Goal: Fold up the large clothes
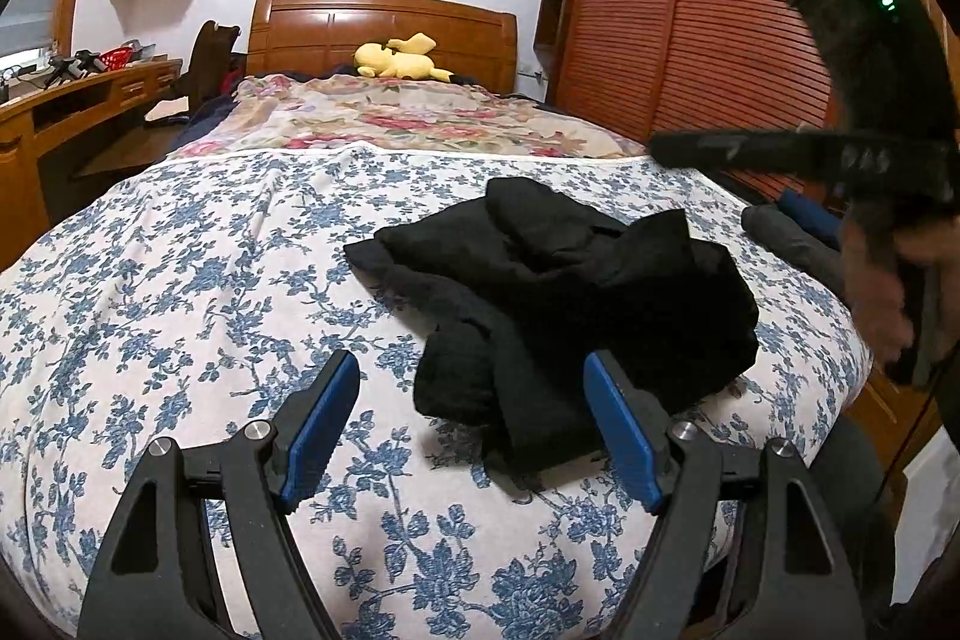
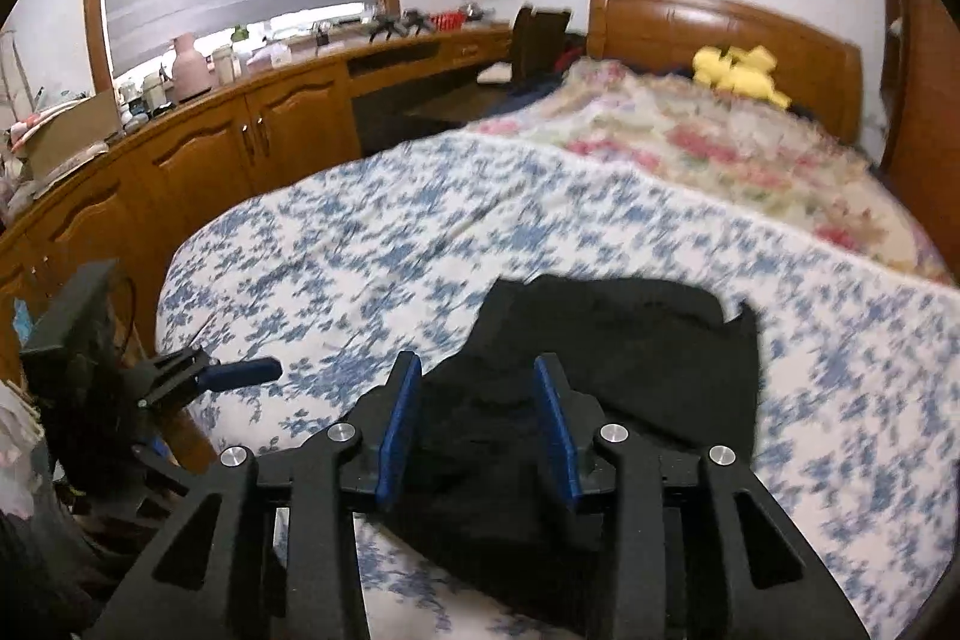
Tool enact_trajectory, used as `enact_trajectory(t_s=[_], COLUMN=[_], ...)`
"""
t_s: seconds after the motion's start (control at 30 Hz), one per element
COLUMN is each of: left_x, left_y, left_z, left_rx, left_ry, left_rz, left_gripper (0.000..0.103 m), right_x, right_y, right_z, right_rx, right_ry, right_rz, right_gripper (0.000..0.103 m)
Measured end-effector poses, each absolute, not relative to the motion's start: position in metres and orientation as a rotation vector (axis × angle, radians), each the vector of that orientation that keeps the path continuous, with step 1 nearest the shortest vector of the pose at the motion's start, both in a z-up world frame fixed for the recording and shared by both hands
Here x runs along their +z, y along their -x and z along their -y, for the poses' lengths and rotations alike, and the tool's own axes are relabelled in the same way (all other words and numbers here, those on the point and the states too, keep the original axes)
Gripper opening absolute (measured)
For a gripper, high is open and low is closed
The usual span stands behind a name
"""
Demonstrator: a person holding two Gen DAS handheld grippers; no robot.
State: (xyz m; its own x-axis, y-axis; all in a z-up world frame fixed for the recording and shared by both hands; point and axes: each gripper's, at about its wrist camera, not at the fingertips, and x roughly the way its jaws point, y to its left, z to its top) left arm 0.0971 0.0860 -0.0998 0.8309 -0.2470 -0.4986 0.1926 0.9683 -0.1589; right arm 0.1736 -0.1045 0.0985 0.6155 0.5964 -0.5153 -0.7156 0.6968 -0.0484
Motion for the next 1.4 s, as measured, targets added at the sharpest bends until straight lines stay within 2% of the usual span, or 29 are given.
enact_trajectory(t_s=[0.17, 0.3, 0.57, 0.97, 1.17, 1.2, 1.33, 1.4], left_x=[-0.101, -0.101, -0.094, -0.090, -0.085, -0.085, -0.085, -0.087], left_y=[-0.100, -0.100, -0.101, -0.109, -0.119, -0.120, -0.125, -0.126], left_z=[-0.079, -0.074, -0.063, -0.020, -0.009, -0.007, -0.004, -0.005], left_rx=[-0.242, -0.245, -0.244, -0.245, -0.241, -0.243, -0.232, -0.224], left_ry=[0.093, 0.090, 0.079, 0.008, 0.001, -0.003, -0.015, -0.016], left_rz=[-0.548, -0.547, -0.533, -0.575, -0.606, -0.614, -0.633, -0.650], left_gripper=[0.078, 0.078, 0.078, 0.078, 0.050, 0.042, 0.033, 0.032], right_x=[0.087, 0.057, -0.003, -0.026, -0.017, -0.014, -0.008, -0.008], right_y=[-0.172, -0.185, -0.200, -0.220, -0.206, -0.204, -0.198, -0.197], right_z=[0.140, 0.153, 0.132, 0.135, 0.154, 0.156, 0.171, 0.176], right_rx=[0.653, 0.611, 0.703, 0.824, 0.841, 0.841, 0.788, 0.768], right_ry=[0.314, 0.330, 0.301, 0.305, 0.292, 0.293, 0.308, 0.310], right_rz=[-0.489, -0.574, -0.732, -0.696, -0.650, -0.642, -0.608, -0.596], right_gripper=[0.040, 0.035, 0.033, 0.033, 0.033, 0.033, 0.033, 0.033])
